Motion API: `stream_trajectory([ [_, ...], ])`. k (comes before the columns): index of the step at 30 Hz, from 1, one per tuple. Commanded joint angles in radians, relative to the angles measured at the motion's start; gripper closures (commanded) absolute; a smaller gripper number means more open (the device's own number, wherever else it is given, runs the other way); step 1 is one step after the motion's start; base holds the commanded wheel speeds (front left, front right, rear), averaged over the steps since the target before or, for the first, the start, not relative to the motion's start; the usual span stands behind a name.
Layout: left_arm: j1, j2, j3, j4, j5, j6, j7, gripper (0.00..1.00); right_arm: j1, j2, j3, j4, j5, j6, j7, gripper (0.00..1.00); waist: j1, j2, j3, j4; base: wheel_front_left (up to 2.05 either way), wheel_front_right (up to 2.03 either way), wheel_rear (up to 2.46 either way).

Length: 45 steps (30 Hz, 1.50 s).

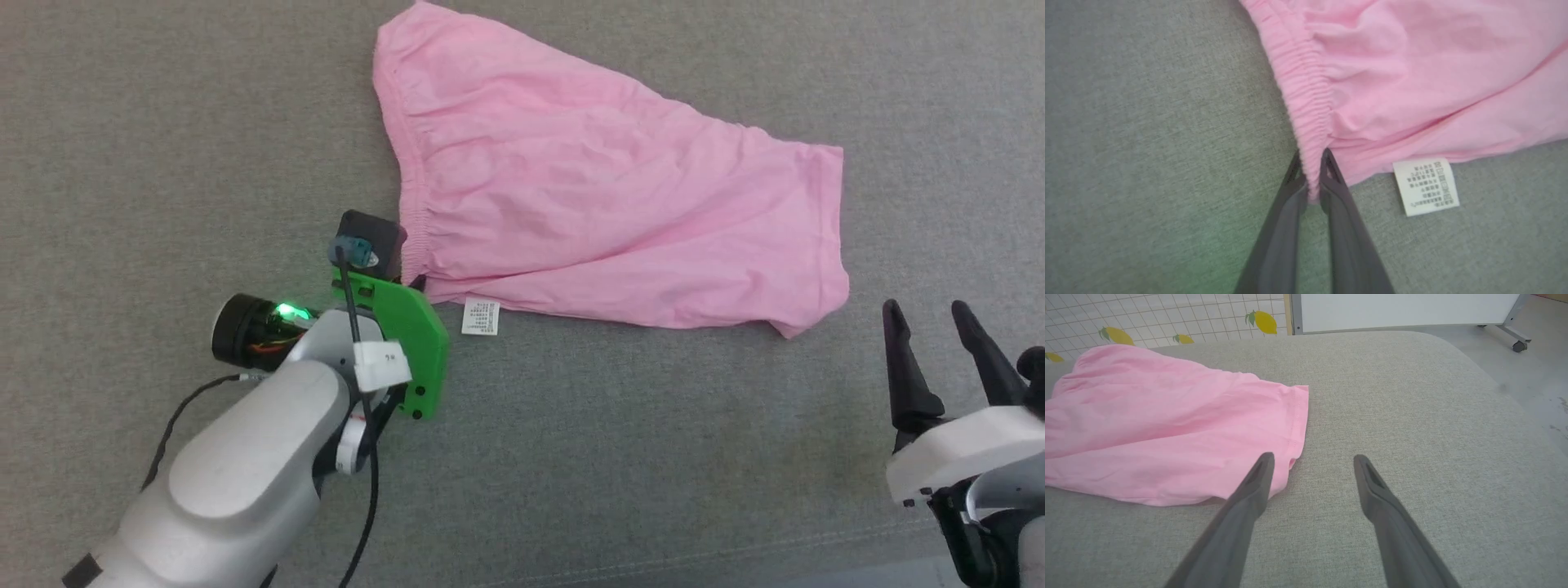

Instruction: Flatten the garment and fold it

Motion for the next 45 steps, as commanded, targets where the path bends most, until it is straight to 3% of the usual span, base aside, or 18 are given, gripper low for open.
stream_trajectory([
  [1,0.027,0.005,0.008,0.001,0.012,0.017,-0.024,1.0,-0.01,-0.01,0.007,-0.004,0.012,-0.001,0.029,0.0,0.0,-0.0001,-0.028,0.028,0.0,0.0,0.0],
  [7,0.036,-0.005,0.043,-0.055,0.028,0.052,-0.118,1.0,0.009,-0.044,0.048,-0.003,0.047,-0.001,0.158,0.0,0.0,-0.0001,-0.051,0.067,0.0,0.0,0.0],
  [15,0.058,-0.004,0.032,-0.114,0.031,0.061,-0.131,1.0,-0.008,-0.025,0.045,0.07,0.058,-0.001,0.276,0.0,0.0,-0.0001,-0.038,0.122,0.0,0.0,0.0],
  [30,0.067,-0.011,0.009,-0.133,0.03,0.055,-0.131,1.0,-0.063,-0.007,0.061,0.186,0.029,-0.001,0.311,0.0,0.0,-0.0001,-0.013,0.155,0.0,0.0,0.0],
  [31,0.068,-0.011,0.008,-0.134,0.03,0.054,-0.131,1.0,-0.064,-0.009,0.066,0.19,0.031,-0.001,0.308,0.09,0.0,-0.0001,-0.012,0.155,0.0,0.0,0.0],
  [32,0.069,-0.01,0.008,-0.133,0.029,0.054,-0.132,1.0,-0.064,-0.011,0.069,0.193,0.032,-0.001,0.304,0.53,0.0,-0.0001,-0.012,0.156,0.0,0.0,0.0],
  [33,0.07,-0.01,0.007,-0.131,0.028,0.053,-0.133,1.0,-0.066,-0.014,0.072,0.194,0.033,-0.001,0.297,0.7,0.0,-0.0001,-0.013,0.156,0.0,0.0,0.0],
  [34,0.072,-0.009,0.006,-0.129,0.027,0.052,-0.134,1.0,-0.067,-0.017,0.076,0.196,0.033,-0.001,0.289,1.0,0.0,-0.0001,-0.015,0.156,0.0,0.0,0.0],
  [45,0.112,0.009,0.02,-0.114,0.001,0.058,-0.15,1.0,-0.054,-0.065,0.06,0.122,0.1,-0.001,0.274,1.0,0.0,-0.0001,-0.11,0.147,0.0,0.0,0.0],
])
